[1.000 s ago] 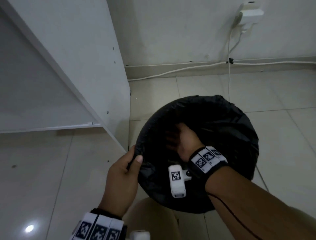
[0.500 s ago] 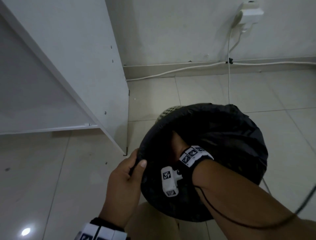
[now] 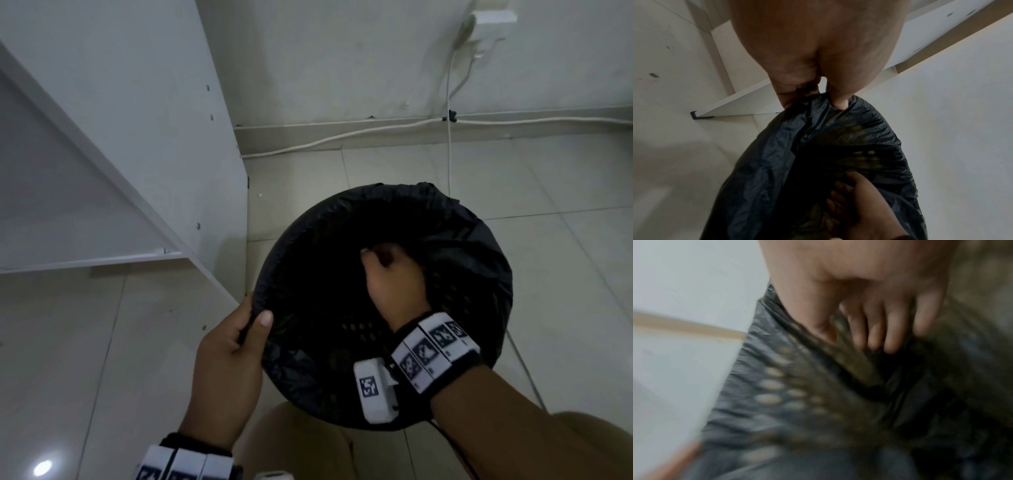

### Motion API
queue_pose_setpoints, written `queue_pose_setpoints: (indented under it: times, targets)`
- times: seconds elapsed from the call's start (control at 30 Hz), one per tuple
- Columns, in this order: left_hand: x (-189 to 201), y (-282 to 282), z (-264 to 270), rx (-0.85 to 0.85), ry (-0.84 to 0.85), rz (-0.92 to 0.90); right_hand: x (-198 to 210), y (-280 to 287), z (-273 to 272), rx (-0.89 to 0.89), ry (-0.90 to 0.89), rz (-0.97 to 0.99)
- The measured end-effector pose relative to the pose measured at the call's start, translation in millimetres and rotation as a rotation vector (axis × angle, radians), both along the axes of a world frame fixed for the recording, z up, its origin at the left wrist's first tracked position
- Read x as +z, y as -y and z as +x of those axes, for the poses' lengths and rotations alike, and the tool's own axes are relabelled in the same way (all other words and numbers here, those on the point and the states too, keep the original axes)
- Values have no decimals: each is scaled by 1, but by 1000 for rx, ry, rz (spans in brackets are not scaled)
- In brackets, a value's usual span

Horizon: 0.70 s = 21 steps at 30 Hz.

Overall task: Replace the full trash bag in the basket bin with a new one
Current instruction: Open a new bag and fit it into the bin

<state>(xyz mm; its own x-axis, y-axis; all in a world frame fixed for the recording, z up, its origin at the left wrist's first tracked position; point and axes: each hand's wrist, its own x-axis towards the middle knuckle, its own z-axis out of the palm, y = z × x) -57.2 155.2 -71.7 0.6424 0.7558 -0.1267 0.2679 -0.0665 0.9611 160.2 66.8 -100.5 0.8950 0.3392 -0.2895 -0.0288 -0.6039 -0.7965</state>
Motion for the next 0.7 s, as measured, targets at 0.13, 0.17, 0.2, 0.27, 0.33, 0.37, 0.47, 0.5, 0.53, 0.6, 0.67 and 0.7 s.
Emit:
queue_pose_setpoints:
  times: [0.13,0.17,0.2,0.27,0.33,0.37,0.47,0.5,0.53,0.6,0.67,0.7]
  targets:
    - [-4,3,-7,12,-10,-8,-20,-12,15,116,-179,-223]
    - [-4,4,-8,16,-10,-4,-26,-17,17,169,-235,-260]
    - [-5,5,-9,19,-8,0,-31,-22,19,189,-315,-247]
    - [-5,6,-8,24,-3,-11,-32,-33,21,170,-459,-177]
    - [-4,6,-7,23,-3,-6,-33,-37,23,202,-429,-199]
    - [-2,6,-5,23,-1,5,-31,-37,23,233,-372,-226]
    - [4,4,3,33,-7,45,-14,-17,21,272,-172,-193]
    - [6,3,6,39,-15,58,-5,-7,19,288,-129,-146]
    - [6,2,9,54,-23,71,4,4,17,305,-80,-99]
    - [3,1,13,93,-28,83,24,29,13,286,65,-36]
    - [1,1,15,116,-47,110,47,54,11,200,314,-24]
    - [1,1,17,120,-59,125,59,66,9,151,450,-21]
